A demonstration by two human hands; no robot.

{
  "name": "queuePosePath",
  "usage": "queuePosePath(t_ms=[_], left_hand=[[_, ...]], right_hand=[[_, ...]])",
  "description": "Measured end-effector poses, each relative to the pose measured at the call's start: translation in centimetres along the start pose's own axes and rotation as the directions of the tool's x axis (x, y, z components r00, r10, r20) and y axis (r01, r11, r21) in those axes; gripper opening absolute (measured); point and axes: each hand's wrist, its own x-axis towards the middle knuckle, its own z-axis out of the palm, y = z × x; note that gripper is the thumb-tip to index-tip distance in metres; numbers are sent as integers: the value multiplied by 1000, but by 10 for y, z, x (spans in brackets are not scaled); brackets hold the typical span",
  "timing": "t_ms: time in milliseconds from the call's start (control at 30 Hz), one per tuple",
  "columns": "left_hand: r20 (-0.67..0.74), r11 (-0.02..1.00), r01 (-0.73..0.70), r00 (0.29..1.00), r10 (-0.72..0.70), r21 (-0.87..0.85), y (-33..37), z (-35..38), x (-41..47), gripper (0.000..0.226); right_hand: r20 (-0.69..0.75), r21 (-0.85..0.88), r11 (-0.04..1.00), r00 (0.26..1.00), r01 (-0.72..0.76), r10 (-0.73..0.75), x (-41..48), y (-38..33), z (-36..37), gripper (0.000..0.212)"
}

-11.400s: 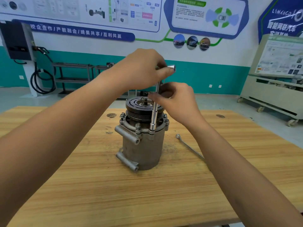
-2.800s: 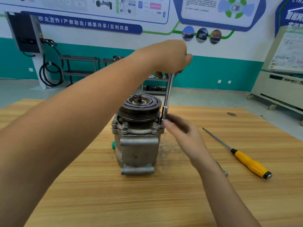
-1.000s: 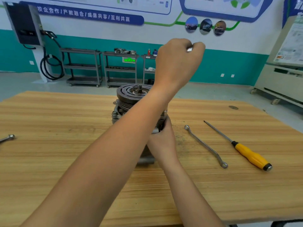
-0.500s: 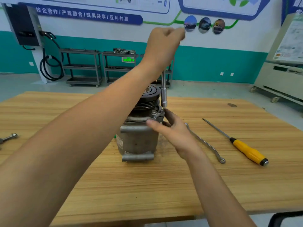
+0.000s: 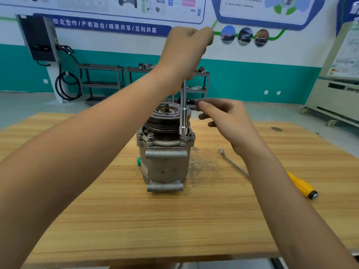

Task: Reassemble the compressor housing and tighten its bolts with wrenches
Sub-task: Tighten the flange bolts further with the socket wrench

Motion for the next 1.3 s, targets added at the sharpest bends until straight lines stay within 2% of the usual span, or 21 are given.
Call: queuePosePath(t_ms=[100, 200, 300, 367, 467, 567, 633, 667, 733, 767, 833, 900, 967, 1033, 1100, 1167, 1200, 1233, 1300], left_hand=[[-36, 1000, -5, 999, 5, 0, -2, 5, -1, 37], [-44, 1000, -3, 999, 3, -8, -7, 8, 0, 40], [-12, 1000, 13, 1000, -13, 5, -11, 8, 2, 40], [84, 999, 40, 996, -38, -25, -12, 6, 4, 44], [347, 987, 94, 937, -43, -131, -13, 0, 3, 53], [464, 968, 142, 885, -31, -206, -15, -5, 1, 33], [436, 981, 136, 898, -63, -137, -14, -7, 2, 21], [382, 994, 101, 921, -80, -35, -15, -8, 3, 21], [225, 986, 25, 972, -62, 163, -18, -12, 5, 22], [144, 983, 14, 989, -41, 183, -21, -14, 4, 20], [47, 996, 67, 997, -69, 52, -28, -18, 3, 20], [27, 978, 164, 987, -161, -132, -33, -21, 2, 23], [31, 959, 222, 975, -220, -176, -33, -23, 1, 29], [45, 975, 199, 980, -195, -96, -27, -25, -1, 29], [86, 987, 69, 993, -83, 147, -21, -26, -4, 26], [165, 908, -102, 986, 37, 406, -15, -26, -8, 30], [197, 876, -155, 978, 70, 456, -13, -26, -10, 29], [225, 880, -172, 971, 77, 443, -11, -27, -11, 25], [313, 946, -119, 950, 20, 301, -6, -31, -12, 19]], right_hand=[[39, -58, 998, 999, 36, -34, 9, -5, 3, 23], [99, -37, 999, 995, 30, -26, 14, -9, 5, 9], [169, -24, 1000, 986, 3, 1, 16, -10, 9, 12], [196, -34, 999, 981, 10, -3, 17, -10, 10, 9], [234, -31, 999, 972, 44, -36, 17, -8, 11, 9], [201, -12, 997, 976, 82, -78, 16, -4, 12, 13], [133, -54, 994, 987, 100, -92, 17, -3, 14, 10], [93, -88, 991, 992, 99, -91, 18, -4, 15, 8], [12, -180, 974, 991, 136, -136, 17, -5, 17, 18], [-7, -241, 954, 982, 180, -187, 16, -6, 18, 26], [42, -326, 914, 970, 240, -240, 14, -9, 20, 27], [159, -259, 940, 970, 221, -184, 11, -14, 22, 20], [215, -190, 966, 968, 172, -130, 11, -15, 23, 20], [197, -177, 968, 970, 176, -141, 11, -15, 24, 17], [169, -166, 967, 972, 192, -164, 11, -13, 26, 12], [94, -179, 961, 976, 212, -198, 13, -9, 26, 8], [48, -194, 955, 974, 226, -221, 14, -9, 25, 5], [17, -212, 947, 970, 240, -242, 15, -8, 24, 7], [51, -166, 956, 971, 240, -235, 16, -8, 22, 7]])
